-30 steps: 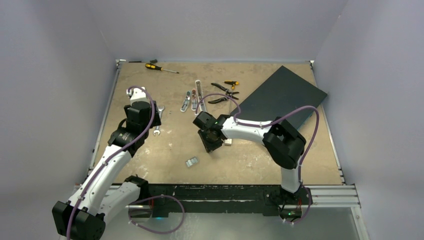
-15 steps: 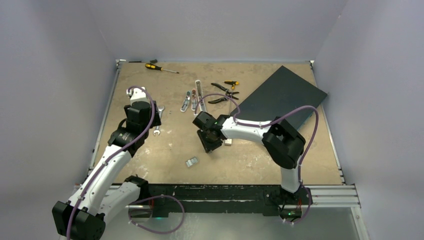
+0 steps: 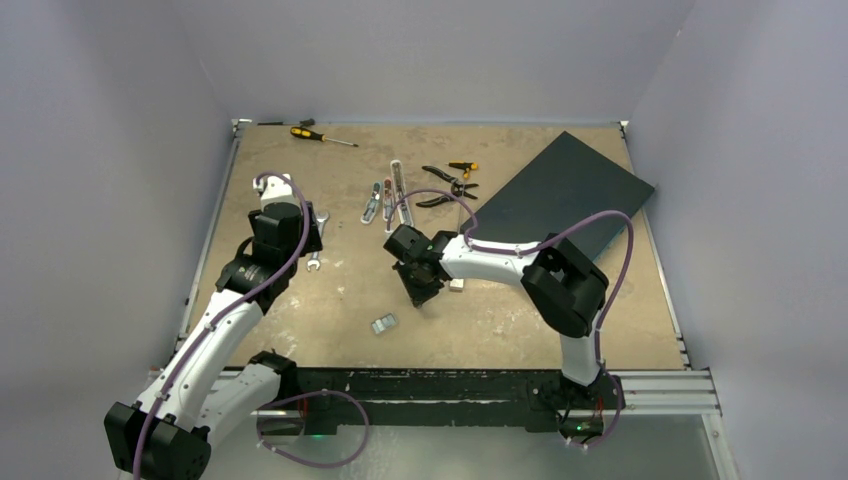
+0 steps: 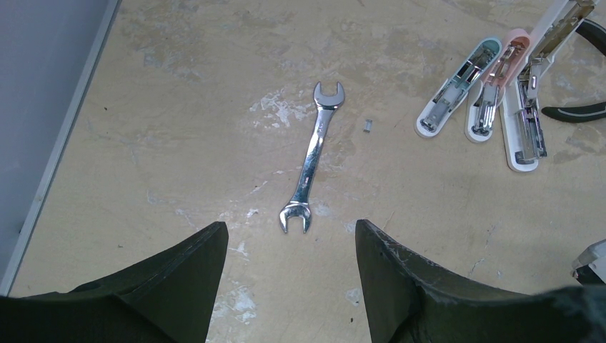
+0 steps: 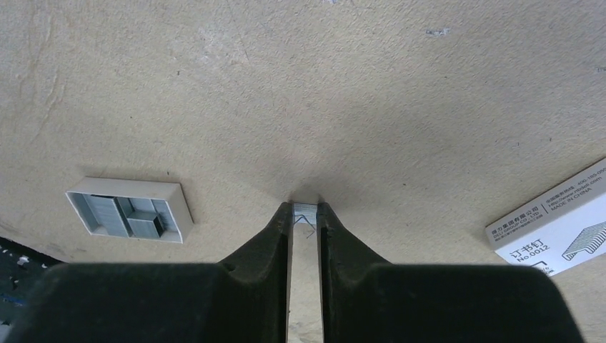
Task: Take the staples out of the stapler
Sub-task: Pick up the staple from the center of the board.
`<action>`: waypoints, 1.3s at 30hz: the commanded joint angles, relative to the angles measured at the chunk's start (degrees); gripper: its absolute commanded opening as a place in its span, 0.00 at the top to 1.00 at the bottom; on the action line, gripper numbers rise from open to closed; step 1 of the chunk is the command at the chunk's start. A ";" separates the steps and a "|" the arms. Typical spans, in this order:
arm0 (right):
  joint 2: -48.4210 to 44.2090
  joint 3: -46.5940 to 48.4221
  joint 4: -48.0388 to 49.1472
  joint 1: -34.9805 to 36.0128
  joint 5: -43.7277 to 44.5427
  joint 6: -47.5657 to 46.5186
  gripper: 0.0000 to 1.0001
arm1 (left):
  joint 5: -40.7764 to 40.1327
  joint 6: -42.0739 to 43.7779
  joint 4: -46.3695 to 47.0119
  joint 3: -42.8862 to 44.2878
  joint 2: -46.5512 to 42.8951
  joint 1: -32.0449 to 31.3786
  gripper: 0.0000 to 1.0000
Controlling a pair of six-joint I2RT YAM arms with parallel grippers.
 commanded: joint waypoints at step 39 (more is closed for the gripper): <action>-2.30 5.09 2.63 5.15 -7.89 2.92 0.84 | 0.42 0.61 2.08 -0.36 -0.53 -0.44 0.35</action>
